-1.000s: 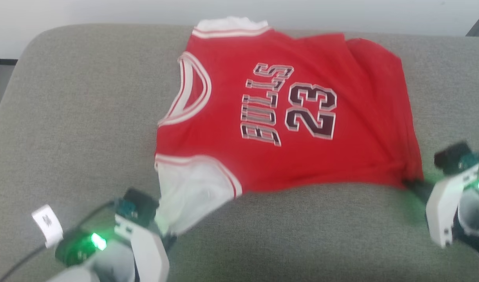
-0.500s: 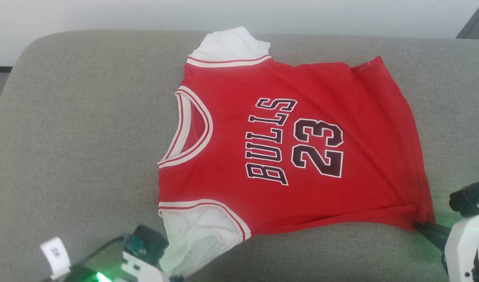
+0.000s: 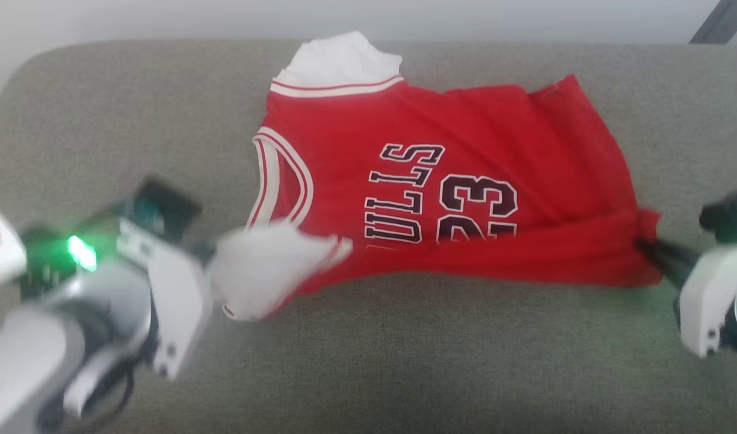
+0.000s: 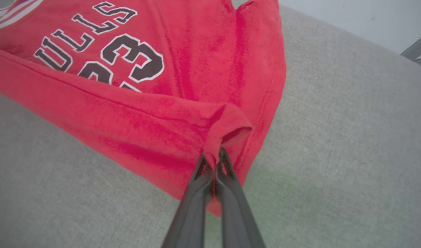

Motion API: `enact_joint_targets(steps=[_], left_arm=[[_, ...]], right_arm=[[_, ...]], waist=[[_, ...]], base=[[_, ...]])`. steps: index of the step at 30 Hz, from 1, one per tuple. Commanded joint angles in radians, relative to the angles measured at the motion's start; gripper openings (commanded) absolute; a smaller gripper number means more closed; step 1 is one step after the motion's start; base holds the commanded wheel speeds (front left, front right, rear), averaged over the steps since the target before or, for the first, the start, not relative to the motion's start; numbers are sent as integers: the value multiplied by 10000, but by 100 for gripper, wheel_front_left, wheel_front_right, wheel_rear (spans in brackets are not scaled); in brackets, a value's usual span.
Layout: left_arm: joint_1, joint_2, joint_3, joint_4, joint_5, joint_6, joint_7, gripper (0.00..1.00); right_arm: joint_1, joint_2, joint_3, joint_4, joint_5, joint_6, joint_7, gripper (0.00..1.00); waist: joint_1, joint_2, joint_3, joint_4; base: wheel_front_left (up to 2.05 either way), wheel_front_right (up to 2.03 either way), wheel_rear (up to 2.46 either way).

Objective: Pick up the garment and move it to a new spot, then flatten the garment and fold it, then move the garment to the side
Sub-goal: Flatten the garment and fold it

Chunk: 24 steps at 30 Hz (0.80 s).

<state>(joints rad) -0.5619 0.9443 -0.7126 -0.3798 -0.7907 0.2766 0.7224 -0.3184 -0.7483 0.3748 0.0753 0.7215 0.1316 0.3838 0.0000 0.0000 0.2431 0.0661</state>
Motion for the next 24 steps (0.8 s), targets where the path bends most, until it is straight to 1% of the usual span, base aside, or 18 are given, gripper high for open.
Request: enact_joint_targets(steps=[1,4,7,11,16,19,22,24], left_arm=[[-414,-195,19,260,99,-221,66,0],[-1522,-798,-139,1356,332,-915,147,0],[-2524,-1534,-345,2702,495,-1545,67,0],[-3519,-2441,-603,4567,670,-2316,-220,0],[-4284,-3345,-896,6674,710,-2992,-489,0],[-4507,-3825,-1024,7829,607,-3276,-604,0],[-4700,-4190,-1131,8871,495,-3468,-629,0],[-4791,-4368,-1185,9470,435,-3571,-637,17]], right_arm=[[-263,96,-114,98,-168,-18,62,0],[-848,448,-185,426,-522,-18,179,0],[-1516,720,-129,959,-775,-20,210,0],[-2415,1133,248,1767,-1076,-18,129,0],[-3326,1579,848,2823,-1176,-18,0,0],[-3717,1759,1195,3364,-1107,-18,-78,0],[-4050,1890,1537,3801,-1029,-18,-141,0],[-4229,1957,1770,4055,-940,-18,-146,0]], waist=[[0,0,127,3],[0,0,352,39],[0,0,587,16],[0,0,917,-72],[0,0,1265,-219],[0,0,1415,-295],[0,0,1502,-353],[0,0,1523,-395]], base=[[0,0,0],[0,0,0],[0,0,0],[0,0,0],[0,0,0],[0,0,0],[0,0,0],[0,0,0]])
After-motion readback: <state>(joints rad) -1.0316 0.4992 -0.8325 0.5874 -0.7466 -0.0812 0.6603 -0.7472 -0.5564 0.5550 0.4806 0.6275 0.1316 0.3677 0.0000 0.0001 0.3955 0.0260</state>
